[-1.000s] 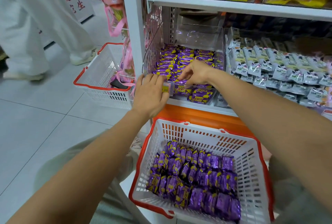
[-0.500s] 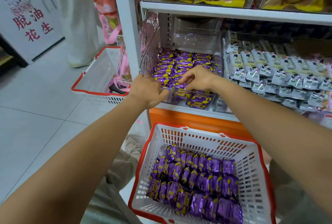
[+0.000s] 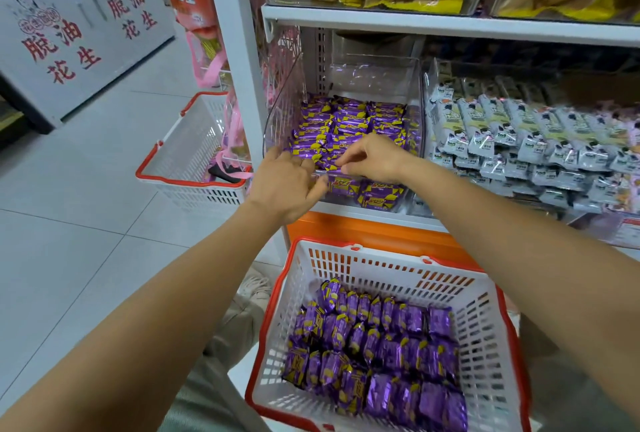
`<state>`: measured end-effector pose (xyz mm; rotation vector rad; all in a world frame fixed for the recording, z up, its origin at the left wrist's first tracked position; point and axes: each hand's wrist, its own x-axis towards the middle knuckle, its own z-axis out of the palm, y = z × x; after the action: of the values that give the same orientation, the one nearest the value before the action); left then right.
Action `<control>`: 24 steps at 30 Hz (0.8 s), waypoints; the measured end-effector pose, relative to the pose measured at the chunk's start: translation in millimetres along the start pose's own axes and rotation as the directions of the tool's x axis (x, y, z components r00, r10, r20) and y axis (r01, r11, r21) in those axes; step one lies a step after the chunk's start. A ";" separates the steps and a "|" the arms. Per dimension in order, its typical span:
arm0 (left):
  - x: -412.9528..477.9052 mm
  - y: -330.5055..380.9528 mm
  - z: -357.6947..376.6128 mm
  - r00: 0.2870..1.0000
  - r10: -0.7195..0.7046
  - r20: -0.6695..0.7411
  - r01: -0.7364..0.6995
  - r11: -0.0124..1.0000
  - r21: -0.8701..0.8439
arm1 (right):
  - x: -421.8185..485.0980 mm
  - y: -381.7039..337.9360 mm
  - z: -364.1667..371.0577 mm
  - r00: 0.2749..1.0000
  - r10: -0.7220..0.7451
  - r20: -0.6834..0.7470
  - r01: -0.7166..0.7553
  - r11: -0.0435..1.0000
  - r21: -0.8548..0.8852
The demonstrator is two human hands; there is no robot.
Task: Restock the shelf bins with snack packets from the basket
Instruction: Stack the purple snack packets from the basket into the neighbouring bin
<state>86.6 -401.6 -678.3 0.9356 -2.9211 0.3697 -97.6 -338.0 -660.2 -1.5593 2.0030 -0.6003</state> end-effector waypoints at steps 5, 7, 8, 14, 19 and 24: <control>1.3 4.7 -2.0 0.998 -0.034 0.047 0.035 0.999 0.000 | -19.7 6.0 22.4 0.981 -0.184 -0.059 0.159 0.943 -0.293; 2.1 4.6 -2.1 0.996 -0.035 0.078 0.033 0.999 0.031 | -27.8 12.6 32.1 0.962 -0.258 -0.088 0.200 0.886 -0.418; 1.7 3.8 -0.9 0.995 -0.036 0.094 0.032 0.999 0.042 | -31.6 15.8 34.8 0.943 -0.313 -0.109 0.228 0.851 -0.472; 1.2 -9.0 2.7 0.987 0.038 0.156 -0.054 0.994 0.097 | -40.4 25.7 41.7 0.880 -0.460 -0.116 0.303 0.733 -0.609; 0.5 -9.6 10.8 0.993 0.022 0.119 -0.040 0.987 0.156 | -39.3 27.2 44.9 0.832 -0.521 -0.192 0.266 0.678 -0.686; 1.4 -8.3 21.7 0.999 -0.013 0.029 0.009 0.990 0.139 | -28.8 23.6 42.2 0.825 -0.540 -0.169 0.281 0.650 -0.706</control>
<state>90.7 -414.2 -697.4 0.9815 -2.9479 0.5693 -82.1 -305.5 -703.4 -2.5680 2.2794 -0.3733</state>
